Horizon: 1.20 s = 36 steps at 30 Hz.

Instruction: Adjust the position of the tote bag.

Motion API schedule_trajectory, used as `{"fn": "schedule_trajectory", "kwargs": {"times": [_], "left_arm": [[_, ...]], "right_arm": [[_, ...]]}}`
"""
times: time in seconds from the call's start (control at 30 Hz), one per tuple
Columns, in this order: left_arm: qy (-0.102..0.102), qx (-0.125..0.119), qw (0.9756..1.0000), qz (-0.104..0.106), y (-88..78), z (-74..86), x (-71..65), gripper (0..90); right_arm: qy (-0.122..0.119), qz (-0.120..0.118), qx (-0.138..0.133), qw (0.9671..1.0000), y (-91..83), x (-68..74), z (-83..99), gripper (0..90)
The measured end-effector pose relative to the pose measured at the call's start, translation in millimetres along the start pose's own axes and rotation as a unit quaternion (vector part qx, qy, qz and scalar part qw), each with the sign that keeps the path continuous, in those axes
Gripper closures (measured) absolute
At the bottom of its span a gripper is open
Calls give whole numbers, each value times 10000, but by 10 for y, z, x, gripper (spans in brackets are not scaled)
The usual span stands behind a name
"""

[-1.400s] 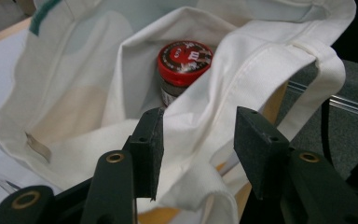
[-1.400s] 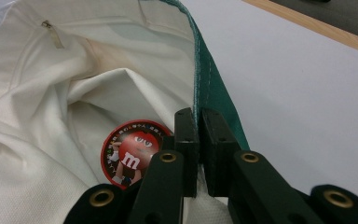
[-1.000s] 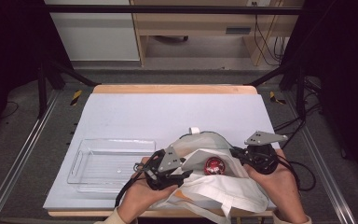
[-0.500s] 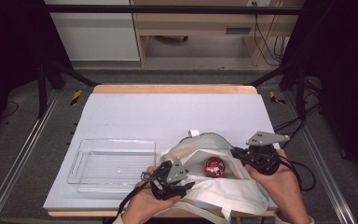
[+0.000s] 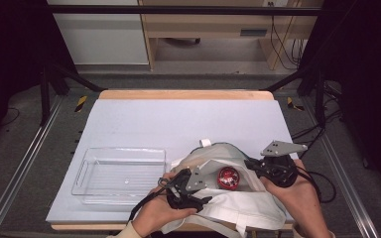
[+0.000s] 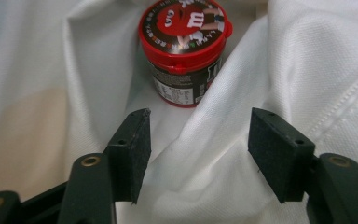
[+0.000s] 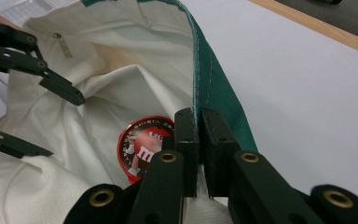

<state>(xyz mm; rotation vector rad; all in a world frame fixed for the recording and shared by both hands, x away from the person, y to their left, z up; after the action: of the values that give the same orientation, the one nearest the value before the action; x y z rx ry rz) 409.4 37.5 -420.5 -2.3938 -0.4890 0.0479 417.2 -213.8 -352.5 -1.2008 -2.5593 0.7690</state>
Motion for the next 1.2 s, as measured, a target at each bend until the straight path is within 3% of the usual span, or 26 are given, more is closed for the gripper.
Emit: {"fn": "schedule_trajectory", "kwargs": {"times": [0.27,0.47,0.67,0.7,0.8,1.03,1.2], "left_arm": [[25,274,9995,172,146,33,0,359],[15,336,9991,256,183,36,-5,407],[-4,388,9988,296,212,40,-16,512],[7,410,9987,289,218,43,-21,583],[2,423,9988,266,231,58,-32,632],[-104,363,9992,157,215,87,-36,799],[-190,168,9996,160,174,120,-37,845]], "right_arm": [[3,-33,11,10000,-6,-13,4,858],[2,-29,-5,10000,1,-13,7,858],[33,-9,-13,10000,16,-21,16,858],[27,1,-29,10000,20,-29,18,858],[44,19,-46,10000,22,-36,21,858],[41,83,-59,9999,74,-56,46,858],[68,114,-40,9999,80,-62,57,859]]}}
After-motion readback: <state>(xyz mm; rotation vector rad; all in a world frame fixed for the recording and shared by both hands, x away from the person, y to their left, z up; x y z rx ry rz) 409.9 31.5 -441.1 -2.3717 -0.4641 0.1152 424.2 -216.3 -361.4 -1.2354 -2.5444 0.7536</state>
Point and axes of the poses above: each handheld gripper's, and its own axes: y roughly forward along the jaws, z roughly out of its underside, x roughly to its left, the point moved 1 cm from there along y, roughly forward along the jaws, and after that the axes turned 7 degrees about -x, right-handed, at the moved point
